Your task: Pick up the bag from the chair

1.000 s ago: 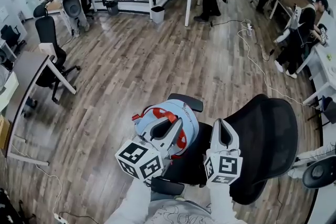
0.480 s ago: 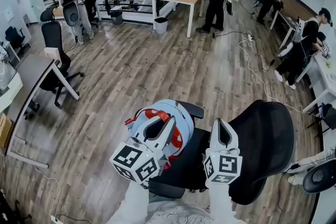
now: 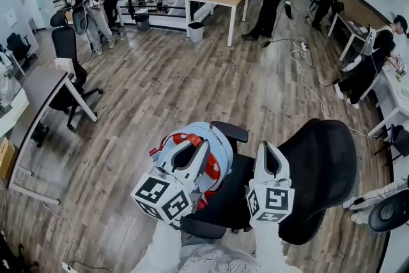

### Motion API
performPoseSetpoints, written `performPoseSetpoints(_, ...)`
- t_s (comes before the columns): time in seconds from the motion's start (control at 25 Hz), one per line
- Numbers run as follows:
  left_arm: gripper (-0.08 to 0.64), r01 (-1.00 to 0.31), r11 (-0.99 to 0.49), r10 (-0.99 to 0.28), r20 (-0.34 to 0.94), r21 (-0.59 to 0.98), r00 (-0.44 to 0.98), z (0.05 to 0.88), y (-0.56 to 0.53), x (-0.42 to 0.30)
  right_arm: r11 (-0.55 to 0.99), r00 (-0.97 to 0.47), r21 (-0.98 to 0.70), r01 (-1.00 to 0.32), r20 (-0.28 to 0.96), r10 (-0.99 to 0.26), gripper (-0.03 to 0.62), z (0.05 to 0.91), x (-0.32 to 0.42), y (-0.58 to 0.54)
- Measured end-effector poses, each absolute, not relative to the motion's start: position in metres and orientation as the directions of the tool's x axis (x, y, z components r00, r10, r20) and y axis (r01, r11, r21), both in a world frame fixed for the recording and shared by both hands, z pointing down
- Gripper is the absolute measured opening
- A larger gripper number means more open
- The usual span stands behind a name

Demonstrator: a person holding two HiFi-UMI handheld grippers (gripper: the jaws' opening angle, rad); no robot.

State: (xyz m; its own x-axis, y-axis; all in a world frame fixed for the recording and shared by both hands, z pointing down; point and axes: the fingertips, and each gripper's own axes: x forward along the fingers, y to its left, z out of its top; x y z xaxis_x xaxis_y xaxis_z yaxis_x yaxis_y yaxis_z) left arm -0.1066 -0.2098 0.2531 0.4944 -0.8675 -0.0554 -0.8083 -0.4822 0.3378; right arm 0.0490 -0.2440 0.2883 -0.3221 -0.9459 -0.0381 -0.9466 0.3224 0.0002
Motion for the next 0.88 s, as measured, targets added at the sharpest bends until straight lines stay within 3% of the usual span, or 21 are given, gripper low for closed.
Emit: performPoseSetpoints(0.88, 0.057, -0.812, -0.477, -0.871, -0.054, 0.337, 0.489, 0.258, -0.198, -0.106, 0.321, -0.32, -0.021, -0.947, -0.044, -0.947, 0.009, 0.29, 0.054, -0.232)
